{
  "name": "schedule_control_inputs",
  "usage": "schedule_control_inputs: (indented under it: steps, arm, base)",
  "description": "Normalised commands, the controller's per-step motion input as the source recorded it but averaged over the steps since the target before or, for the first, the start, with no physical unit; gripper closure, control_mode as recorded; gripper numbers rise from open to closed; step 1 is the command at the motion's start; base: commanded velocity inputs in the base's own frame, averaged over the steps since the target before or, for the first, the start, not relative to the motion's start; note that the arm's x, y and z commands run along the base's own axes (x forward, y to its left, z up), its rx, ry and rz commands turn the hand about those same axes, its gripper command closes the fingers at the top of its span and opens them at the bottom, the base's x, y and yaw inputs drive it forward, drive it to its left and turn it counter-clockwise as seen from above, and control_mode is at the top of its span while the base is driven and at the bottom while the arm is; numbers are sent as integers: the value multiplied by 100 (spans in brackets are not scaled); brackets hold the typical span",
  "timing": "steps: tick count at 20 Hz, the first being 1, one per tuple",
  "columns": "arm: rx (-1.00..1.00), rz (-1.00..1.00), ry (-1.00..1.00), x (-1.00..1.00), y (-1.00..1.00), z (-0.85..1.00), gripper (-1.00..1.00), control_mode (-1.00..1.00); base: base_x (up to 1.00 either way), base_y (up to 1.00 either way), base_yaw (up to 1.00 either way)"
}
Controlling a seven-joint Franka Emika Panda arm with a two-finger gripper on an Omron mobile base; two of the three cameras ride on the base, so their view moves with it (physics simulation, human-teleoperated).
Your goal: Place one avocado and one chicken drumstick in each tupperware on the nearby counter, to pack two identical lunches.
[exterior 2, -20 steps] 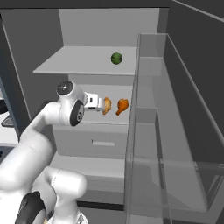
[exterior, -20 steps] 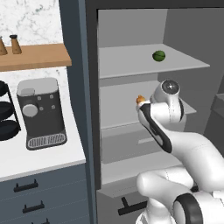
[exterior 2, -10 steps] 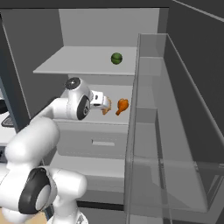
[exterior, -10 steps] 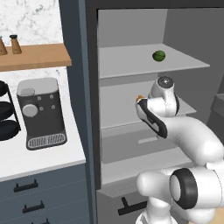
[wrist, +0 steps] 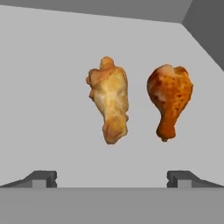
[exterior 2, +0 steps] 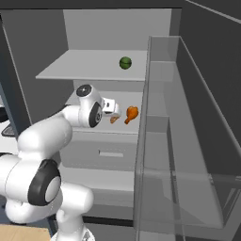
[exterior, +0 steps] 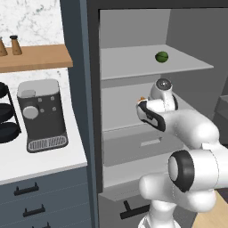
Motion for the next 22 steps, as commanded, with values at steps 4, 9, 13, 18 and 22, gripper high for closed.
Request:
schedule_control_inputs:
  steps: [4,9,13,18,22]
  arm:
    - [0,-1,0,31,0,-17,-100,-100]
    - [0,0,0,28,0,-23,-100,-100]
    - [0,0,0,36,0,-16,-100,-100]
    - [0,0,1,34,0,-12,-100,-100]
    - [0,0,1,25,-9,-20,-100,-100]
  base:
    - [0,0,0]
    - [0,0,0]
    - [0,0,0]
    - [0,0,0]
    - [0,0,0]
